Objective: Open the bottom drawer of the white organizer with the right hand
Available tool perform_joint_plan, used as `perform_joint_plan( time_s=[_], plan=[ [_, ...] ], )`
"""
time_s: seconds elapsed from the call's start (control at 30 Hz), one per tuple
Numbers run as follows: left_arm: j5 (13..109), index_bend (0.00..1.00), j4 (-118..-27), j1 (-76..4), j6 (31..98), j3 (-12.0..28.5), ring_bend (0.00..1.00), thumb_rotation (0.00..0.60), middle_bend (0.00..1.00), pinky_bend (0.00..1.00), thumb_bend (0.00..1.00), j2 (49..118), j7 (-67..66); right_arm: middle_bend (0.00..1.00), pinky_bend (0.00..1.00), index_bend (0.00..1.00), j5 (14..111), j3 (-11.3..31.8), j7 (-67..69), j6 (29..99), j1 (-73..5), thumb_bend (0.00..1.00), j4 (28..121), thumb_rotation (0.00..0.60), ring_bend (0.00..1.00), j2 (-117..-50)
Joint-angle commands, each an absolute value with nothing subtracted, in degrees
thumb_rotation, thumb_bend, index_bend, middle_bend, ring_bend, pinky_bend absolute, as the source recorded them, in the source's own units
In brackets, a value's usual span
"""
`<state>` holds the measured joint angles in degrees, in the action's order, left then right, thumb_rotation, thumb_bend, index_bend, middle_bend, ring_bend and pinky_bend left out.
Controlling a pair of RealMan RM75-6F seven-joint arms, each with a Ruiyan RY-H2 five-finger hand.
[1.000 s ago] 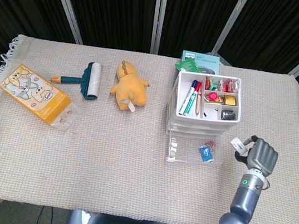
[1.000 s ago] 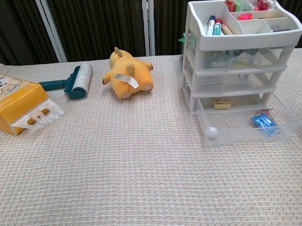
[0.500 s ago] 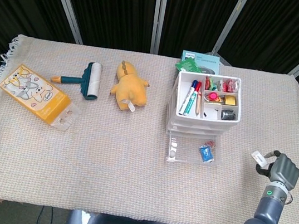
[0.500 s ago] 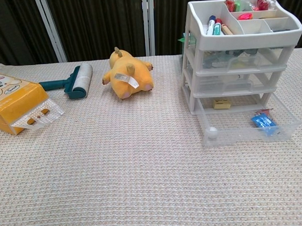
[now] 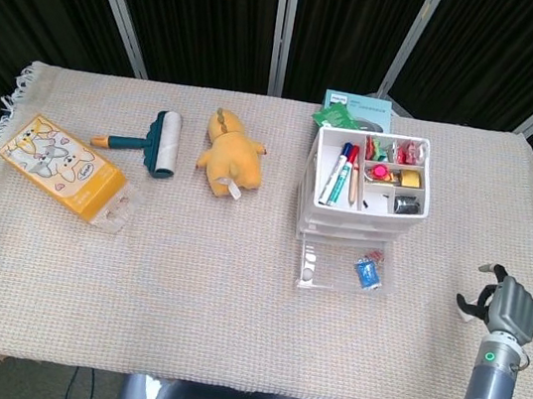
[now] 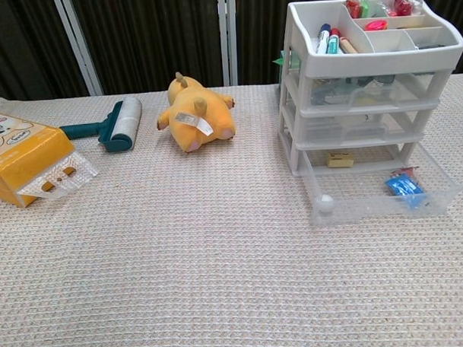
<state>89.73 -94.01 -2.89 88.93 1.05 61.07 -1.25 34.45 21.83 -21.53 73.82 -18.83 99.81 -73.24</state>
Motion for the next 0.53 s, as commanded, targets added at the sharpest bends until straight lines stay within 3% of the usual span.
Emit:
perform_joint_plan(
  time_s=[0.03, 0.07, 0.13, 0.2, 0.3, 0.53],
  plan=[
    [89.16, 0.0, -94.18, -3.04, 88.35, 1.13, 0.0, 0.6, 0.0, 0.0, 0.1, 61.52, -2.34, 0.43, 0.43, 0.24, 54.82, 17.06, -7.52, 74.56, -14.02, 0.16, 100.2, 0.6, 0.48, -71.54],
    [89.07, 0.0, -94.22, -3.1, 88.15, 1.11, 0.0, 0.6, 0.0, 0.0, 0.1, 61.67, -2.8, 0.36, 0.37, 0.21, 60.34, 15.48, -4.26, 75.34, -13.09, 0.16, 99.09, 0.6, 0.41, -71.37],
    [88.87, 0.0, -94.12, -3.16, 87.91, 1.11, 0.0, 0.6, 0.0, 0.0, 0.1, 62.08, -3.58, 0.15, 0.15, 0.1, 69.56, 12.47, 1.16, 76.94, -11.78, 0.14, 96.05, 0.6, 0.16, -71.0],
    [88.57, 0.0, -93.92, -3.17, 87.66, 1.08, 0.0, 0.6, 0.0, 0.0, 0.1, 62.41, -4.14, 0.03, 0.03, 0.03, 76.06, 9.82, 3.63, 77.91, -11.23, 0.11, 93.13, 0.6, 0.03, -70.25],
    [88.01, 0.0, -93.37, -3.18, 87.42, 1.2, 0.0, 0.6, 0.0, 0.0, 0.1, 63.09, -4.76, 0.0, 0.0, 0.0, 81.83, 6.96, 3.93, 79.48, -10.54, 0.06, 88.89, 0.6, 0.0, -69.47],
    [87.15, 0.0, -91.53, -3.67, 86.55, 1.6, 0.0, 0.6, 0.0, 0.0, 0.1, 64.33, -5.18, 0.0, 0.0, 0.0, 84.8, 5.36, 1.14, 80.75, -10.14, 0.02, 85.65, 0.6, 0.0, -68.54]
  ],
)
